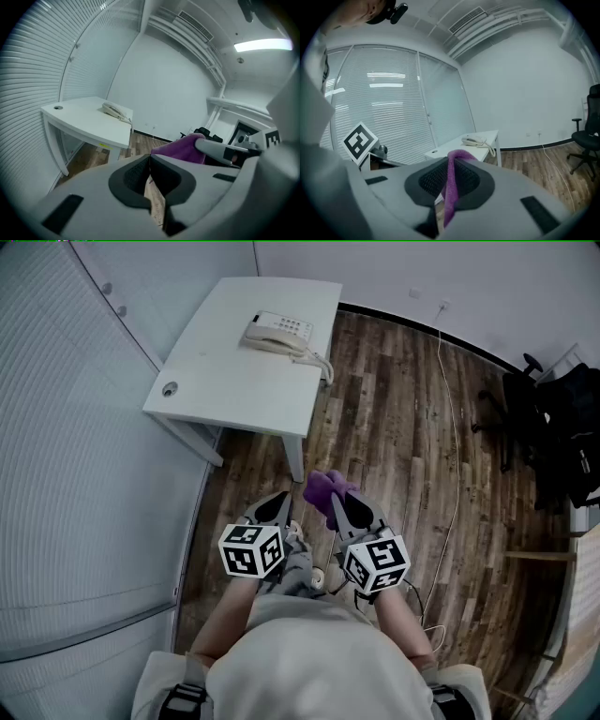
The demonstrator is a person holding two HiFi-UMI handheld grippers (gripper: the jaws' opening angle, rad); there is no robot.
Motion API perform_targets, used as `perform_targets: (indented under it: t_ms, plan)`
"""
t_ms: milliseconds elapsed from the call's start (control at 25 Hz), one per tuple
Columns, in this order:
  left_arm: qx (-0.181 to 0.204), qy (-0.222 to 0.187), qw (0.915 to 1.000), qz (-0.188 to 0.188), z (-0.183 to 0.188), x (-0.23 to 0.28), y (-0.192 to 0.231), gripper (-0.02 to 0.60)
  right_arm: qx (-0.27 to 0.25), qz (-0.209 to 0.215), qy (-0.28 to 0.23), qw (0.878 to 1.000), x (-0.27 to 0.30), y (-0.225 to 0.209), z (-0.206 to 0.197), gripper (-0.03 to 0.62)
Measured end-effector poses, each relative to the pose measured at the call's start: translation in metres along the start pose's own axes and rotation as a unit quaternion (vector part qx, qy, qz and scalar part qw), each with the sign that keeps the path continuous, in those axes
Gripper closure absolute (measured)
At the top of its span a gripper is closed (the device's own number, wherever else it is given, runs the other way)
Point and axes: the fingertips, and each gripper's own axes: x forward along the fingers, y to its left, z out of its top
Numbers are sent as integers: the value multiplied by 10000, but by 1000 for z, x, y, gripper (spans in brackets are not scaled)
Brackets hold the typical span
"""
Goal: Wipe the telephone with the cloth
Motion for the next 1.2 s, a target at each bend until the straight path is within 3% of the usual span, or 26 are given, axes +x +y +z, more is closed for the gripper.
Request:
perform_targets:
  t_ms: [280,640,1200]
  plan:
    - [-70,-161,9998,19,-25,-58,-4,560,-83,211,-75,9997,-40,52,-12,551]
    - [-15,-160,9998,-111,-33,-78,-6,560,-87,319,29,9994,-50,80,-27,551]
    - [-62,-222,9996,-138,-36,-62,-18,560,-145,248,-120,9995,-56,57,-17,551]
